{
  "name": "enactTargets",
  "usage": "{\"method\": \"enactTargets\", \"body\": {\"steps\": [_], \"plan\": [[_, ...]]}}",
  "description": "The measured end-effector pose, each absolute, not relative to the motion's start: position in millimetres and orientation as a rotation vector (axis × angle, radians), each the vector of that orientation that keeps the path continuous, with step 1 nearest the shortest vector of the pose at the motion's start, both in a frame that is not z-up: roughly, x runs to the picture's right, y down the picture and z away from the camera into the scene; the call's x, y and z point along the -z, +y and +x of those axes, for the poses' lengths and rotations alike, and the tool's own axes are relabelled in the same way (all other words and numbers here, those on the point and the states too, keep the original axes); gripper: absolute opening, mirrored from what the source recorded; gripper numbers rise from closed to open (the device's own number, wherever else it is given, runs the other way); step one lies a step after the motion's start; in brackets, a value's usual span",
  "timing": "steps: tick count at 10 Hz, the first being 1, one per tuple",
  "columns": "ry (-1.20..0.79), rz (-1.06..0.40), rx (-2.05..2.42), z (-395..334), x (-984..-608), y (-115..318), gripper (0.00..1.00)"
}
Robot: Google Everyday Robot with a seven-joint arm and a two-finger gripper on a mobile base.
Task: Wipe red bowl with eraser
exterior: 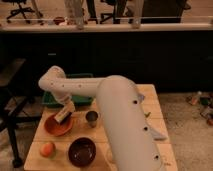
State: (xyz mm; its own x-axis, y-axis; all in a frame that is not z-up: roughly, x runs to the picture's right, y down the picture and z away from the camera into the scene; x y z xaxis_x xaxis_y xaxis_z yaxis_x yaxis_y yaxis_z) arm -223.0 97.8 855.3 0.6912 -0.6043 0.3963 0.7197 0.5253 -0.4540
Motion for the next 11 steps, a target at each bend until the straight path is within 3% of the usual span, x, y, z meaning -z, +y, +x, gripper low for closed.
{"method": "enactTargets", "body": {"steps": [3, 6, 11], "plan": [[-0.243, -0.608, 0.814, -237, -835, 99, 0.0], [-0.294, -0.633, 0.84, -242, -818, 128, 0.0], [-0.283, -0.684, 0.834, -219, -822, 143, 0.0]]}}
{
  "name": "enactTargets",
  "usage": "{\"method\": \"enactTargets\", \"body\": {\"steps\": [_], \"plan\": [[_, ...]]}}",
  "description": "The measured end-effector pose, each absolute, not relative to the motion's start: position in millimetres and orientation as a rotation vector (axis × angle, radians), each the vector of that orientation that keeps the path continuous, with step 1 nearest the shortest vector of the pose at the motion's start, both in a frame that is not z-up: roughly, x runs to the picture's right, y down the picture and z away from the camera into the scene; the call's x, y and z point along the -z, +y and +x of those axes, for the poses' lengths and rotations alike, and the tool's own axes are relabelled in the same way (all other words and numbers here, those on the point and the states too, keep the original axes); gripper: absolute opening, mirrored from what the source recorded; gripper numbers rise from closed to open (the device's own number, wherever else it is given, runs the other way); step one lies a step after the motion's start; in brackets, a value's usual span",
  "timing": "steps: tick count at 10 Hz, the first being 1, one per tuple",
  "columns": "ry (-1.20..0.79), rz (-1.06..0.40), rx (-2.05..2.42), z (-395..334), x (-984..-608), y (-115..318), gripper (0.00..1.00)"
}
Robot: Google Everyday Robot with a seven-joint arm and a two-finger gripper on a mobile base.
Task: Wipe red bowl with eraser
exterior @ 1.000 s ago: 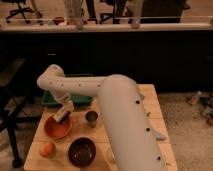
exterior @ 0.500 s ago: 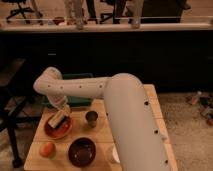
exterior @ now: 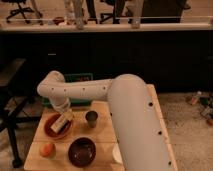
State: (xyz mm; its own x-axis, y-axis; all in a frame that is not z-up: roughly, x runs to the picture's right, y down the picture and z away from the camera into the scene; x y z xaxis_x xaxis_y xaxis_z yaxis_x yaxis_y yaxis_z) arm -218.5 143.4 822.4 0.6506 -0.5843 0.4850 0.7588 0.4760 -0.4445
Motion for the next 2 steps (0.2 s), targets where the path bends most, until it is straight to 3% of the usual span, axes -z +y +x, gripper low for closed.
{"method": "enactTargets", "body": {"steps": [2], "plan": [[-0.272, -0.683, 0.821, -214.6, -827.8, 138.3, 0.0]]}}
